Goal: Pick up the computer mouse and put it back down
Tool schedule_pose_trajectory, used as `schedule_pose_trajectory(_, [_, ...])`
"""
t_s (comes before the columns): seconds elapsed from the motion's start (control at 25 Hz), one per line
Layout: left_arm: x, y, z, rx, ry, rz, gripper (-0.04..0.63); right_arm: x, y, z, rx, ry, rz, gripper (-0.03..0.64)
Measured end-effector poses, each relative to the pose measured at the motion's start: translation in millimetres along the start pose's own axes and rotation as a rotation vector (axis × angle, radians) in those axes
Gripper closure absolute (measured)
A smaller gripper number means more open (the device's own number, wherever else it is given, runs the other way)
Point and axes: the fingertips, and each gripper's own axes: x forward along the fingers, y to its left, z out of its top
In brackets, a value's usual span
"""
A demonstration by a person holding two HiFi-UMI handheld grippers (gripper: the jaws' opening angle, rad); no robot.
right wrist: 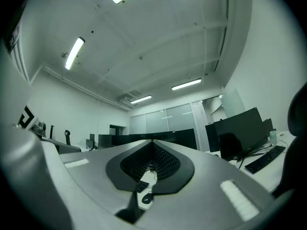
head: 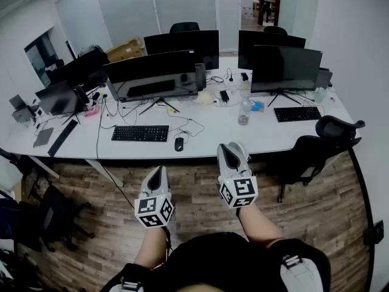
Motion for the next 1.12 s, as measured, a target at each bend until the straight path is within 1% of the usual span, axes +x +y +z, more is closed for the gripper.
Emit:
schedule_pose_trajectory(0.2, [-4,4,-7,-0.01,0.01,-0.013,0.541,-3,3,-12,0.041,0.025,-0.01,0.618])
schedule_pose_trajectory(0.48, [-10,12,-4,-0.007,-0.002,-0.048,0.541,-7,14,-14,0.024,0.014,-0.044,0.618])
schedule_pose_trajectory(0.64, [-14,26,-6,-0.005,-0.006,-0.058,0.541,-6,27,-17,0.011,0.009,-0.062,0.618])
schedule_pose_trajectory(0.88, [-19,52,-19,-0.02,-0.013,-0.103,0.541,-8,44,-27,-0.025,-0.015,-0.104,0.618])
schedule_pose_trajectory(0.96, [-19,62,-27,-0.026,-0.002,-0.099,0.541,-9,46,-33,-0.035,-0.011,-0.119,0.618])
schedule_pose_trajectory(1.12, [-7,74,-40,-0.059,0.055,-0.075,0.541,-1,43,-40,-0.038,0.009,-0.134,0.618])
